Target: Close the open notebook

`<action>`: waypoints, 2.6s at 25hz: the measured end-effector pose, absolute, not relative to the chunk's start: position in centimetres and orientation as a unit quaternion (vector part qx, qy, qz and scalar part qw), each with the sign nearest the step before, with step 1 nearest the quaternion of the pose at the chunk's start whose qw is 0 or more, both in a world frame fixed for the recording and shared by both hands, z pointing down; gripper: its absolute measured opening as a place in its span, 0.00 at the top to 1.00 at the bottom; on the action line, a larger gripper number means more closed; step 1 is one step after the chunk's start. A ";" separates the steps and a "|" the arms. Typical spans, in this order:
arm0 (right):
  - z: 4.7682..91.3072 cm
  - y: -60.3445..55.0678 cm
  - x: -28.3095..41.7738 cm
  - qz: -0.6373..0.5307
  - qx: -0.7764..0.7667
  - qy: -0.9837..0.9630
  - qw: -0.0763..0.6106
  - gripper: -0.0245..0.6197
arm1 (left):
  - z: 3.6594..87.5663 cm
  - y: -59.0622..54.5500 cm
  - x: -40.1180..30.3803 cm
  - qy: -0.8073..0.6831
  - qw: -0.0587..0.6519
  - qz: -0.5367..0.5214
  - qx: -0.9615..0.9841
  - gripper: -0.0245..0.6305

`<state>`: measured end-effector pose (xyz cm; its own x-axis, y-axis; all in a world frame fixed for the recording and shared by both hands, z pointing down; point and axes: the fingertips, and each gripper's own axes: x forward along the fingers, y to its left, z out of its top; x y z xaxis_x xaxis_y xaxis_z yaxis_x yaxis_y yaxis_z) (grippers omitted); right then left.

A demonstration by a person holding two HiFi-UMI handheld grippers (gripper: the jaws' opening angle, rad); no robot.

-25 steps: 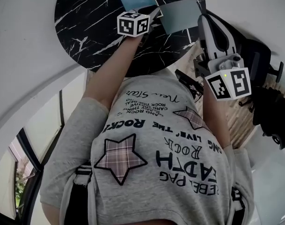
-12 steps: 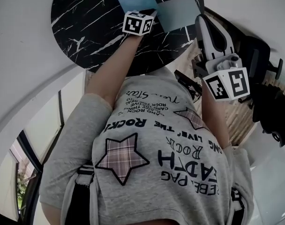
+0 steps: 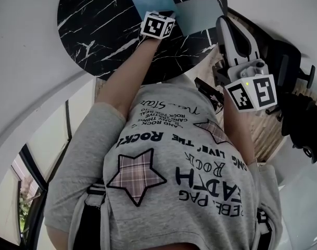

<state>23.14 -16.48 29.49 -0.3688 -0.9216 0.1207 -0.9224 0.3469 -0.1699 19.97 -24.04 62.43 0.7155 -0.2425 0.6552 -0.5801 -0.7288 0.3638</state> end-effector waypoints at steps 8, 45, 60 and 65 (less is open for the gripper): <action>29.2 -17.5 22.1 0.099 0.548 -0.830 -0.003 0.94 | 61.9 -23.4 18.4 -0.242 0.285 0.311 0.874 0.95; 26.8 -21.4 16.0 0.065 0.477 -0.876 -0.016 0.94 | 42.7 -25.4 6.5 -0.340 0.142 0.151 0.917 0.95; 25.2 -19.9 17.4 0.048 0.488 -0.871 -0.013 0.94 | 32.5 -25.7 -3.8 -0.449 0.091 0.037 0.888 0.95; 24.7 -19.5 18.0 0.039 0.501 -0.865 -0.009 0.94 | 30.0 -25.8 -8.2 -0.494 0.073 0.014 0.866 0.95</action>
